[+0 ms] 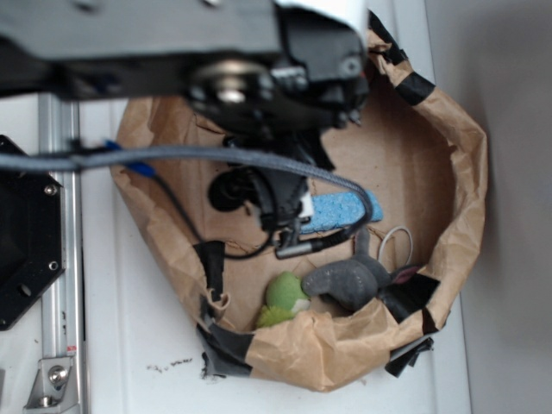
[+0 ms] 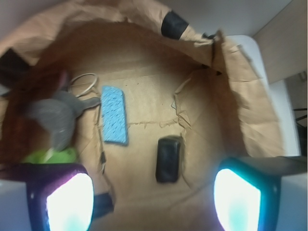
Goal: Grab the black box.
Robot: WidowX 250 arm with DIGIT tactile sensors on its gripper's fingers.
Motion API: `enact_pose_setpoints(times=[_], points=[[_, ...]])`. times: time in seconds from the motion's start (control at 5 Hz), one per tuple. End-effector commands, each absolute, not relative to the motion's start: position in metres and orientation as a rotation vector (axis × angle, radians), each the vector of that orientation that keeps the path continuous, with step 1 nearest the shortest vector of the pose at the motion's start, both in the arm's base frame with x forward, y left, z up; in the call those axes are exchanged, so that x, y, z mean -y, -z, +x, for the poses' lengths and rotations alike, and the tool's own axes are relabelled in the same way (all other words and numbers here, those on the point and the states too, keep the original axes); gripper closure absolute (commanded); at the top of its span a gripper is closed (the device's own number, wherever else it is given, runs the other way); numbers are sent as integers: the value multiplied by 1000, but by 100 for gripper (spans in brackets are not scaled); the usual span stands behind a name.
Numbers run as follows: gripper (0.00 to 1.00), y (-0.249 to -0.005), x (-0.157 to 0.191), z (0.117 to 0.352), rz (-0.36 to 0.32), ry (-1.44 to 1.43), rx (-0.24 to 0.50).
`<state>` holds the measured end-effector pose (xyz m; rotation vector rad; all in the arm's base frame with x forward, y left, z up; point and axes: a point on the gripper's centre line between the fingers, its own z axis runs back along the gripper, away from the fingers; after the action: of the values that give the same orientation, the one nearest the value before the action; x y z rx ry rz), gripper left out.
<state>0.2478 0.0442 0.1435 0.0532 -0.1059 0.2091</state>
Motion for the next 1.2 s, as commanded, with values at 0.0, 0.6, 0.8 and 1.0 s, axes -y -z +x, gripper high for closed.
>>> enact_pose_setpoints(times=[0.0,0.6,0.8,1.0], points=[[0,-152,-51,250,59,-233,144],[0,-83,-49,246,84,-178,116],[0,-55,-58,233,138,-150,61],[0,-38,-74,235,171,-179,38]])
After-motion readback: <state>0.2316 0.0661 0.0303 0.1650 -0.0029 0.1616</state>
